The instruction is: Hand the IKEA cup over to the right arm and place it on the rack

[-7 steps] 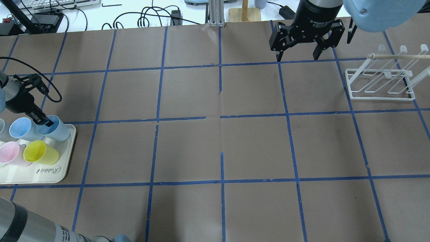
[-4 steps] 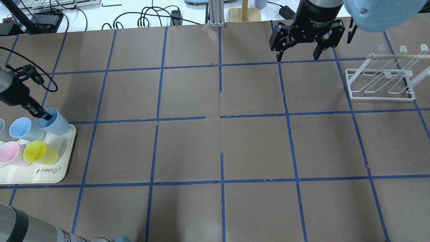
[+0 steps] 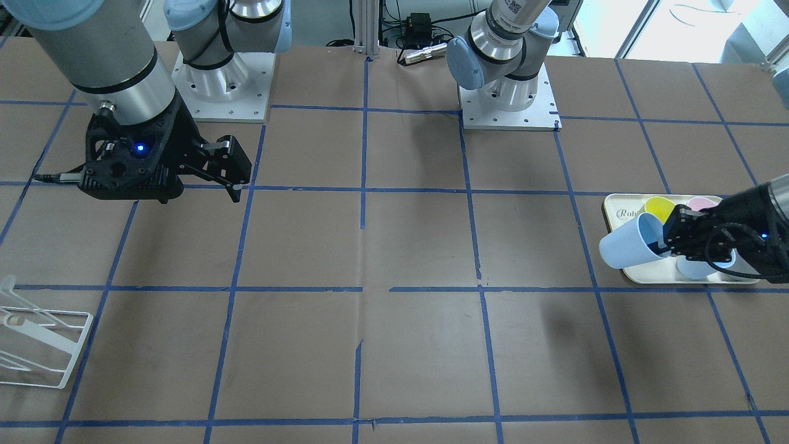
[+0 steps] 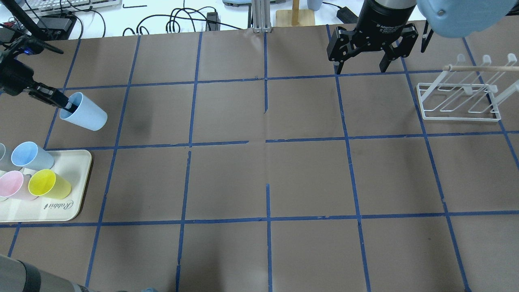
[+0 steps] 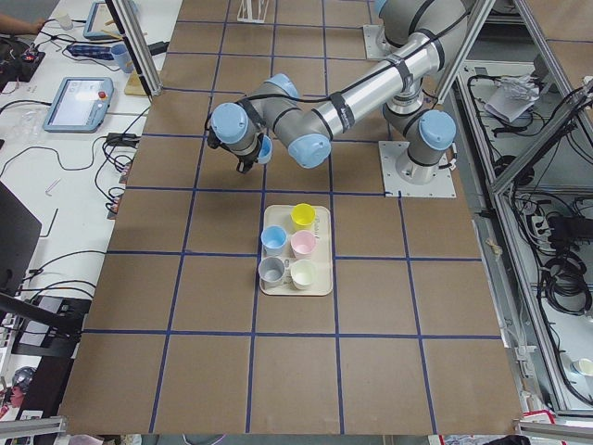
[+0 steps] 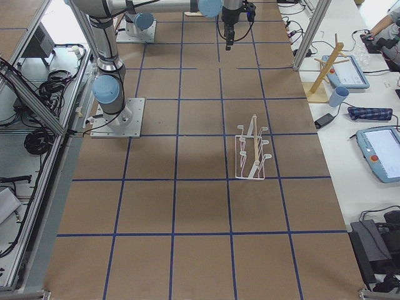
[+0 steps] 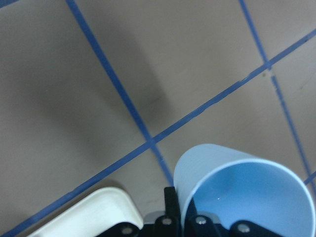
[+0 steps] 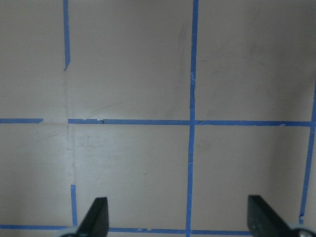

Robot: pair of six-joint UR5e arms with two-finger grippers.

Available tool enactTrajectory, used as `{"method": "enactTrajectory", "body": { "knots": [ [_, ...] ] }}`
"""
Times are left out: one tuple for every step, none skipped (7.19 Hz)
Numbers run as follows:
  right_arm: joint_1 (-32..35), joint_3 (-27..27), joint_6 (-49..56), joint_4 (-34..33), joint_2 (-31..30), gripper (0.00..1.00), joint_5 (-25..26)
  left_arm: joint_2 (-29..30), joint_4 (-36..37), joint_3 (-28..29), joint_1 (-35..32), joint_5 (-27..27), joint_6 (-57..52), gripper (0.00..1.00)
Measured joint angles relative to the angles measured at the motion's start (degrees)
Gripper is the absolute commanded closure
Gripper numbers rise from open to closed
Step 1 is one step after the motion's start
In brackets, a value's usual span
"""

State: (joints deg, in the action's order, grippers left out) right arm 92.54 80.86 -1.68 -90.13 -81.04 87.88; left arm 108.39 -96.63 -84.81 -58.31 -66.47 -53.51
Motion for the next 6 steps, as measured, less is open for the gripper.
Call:
{"method": "enactTrajectory", "body": {
  "knots": [
    [-1.24, 0.00, 0.35, -0.09, 0.00, 0.00, -0.63, -0.81, -3.11, 0.08, -2.47, 7.24, 8.49, 1.00],
    [-3.63, -0.02, 1.93, 0.01, -0.07, 0.00, -3.07, -1.72, -5.48, -0.18, -5.11, 13.90, 16.65, 1.00],
    [-6.70, -0.05, 4.10, 0.73, -0.12, 0.00, -7.78, -2.56, -8.02, -0.67, -7.87, 20.00, 23.47, 1.00],
    [-9.69, -0.07, 5.69, 2.50, -0.20, 0.00, -13.23, -3.29, -10.64, -1.47, -10.50, 26.17, 28.64, 1.00],
    [-12.15, -0.08, 7.45, 5.47, -0.50, 0.00, -19.05, -4.17, -13.39, -2.91, -13.09, 32.84, 32.10, 1.00],
    [-14.40, -0.09, 9.91, 9.40, -1.07, 0.00, -25.85, -5.19, -16.10, -5.08, -15.95, 39.88, 33.84, 1.00]
  ]
}}
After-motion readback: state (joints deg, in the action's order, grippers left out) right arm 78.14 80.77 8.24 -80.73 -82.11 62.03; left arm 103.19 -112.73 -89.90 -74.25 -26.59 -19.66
